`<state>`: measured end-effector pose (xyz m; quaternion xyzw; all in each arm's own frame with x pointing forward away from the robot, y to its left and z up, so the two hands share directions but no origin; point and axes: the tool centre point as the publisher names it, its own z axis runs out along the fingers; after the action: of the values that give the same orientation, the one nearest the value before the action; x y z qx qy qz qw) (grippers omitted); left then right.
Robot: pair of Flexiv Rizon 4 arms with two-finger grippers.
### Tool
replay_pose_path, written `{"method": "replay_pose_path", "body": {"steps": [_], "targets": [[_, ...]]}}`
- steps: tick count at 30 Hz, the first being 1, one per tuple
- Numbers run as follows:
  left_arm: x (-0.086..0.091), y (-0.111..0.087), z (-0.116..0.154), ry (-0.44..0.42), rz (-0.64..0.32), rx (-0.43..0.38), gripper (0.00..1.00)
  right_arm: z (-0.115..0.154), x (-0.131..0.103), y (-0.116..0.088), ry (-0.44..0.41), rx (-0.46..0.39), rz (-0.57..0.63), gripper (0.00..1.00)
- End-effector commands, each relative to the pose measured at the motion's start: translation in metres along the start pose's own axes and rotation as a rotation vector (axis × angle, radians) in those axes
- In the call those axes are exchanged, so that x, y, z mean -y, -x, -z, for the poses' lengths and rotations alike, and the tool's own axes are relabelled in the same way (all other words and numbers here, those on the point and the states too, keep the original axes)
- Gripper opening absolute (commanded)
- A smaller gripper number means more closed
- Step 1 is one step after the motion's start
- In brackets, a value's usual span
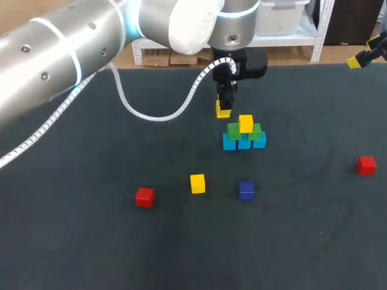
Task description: Place the blue cubes, place green cubes on the blue cubes, place the yellow cubes on the green cubes, then place the red cubes on the yellow cubes, and place purple cube on the red cubes.
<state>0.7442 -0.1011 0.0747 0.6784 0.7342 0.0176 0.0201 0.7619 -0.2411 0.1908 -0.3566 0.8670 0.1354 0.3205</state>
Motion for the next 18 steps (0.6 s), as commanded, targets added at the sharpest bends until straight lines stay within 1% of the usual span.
{"method": "replay_pose_path", "body": {"steps": [1,18], "targets": [[0.007,-0.003,0.000,0.021,-0.002,0.010,0.00,0.000,0.000,0.000,0.002,0.002,0.001,1.00],[0.022,0.008,-0.001,0.035,-0.030,0.028,0.00,0.000,0.000,0.000,0.002,0.002,0.001,1.00]]}}
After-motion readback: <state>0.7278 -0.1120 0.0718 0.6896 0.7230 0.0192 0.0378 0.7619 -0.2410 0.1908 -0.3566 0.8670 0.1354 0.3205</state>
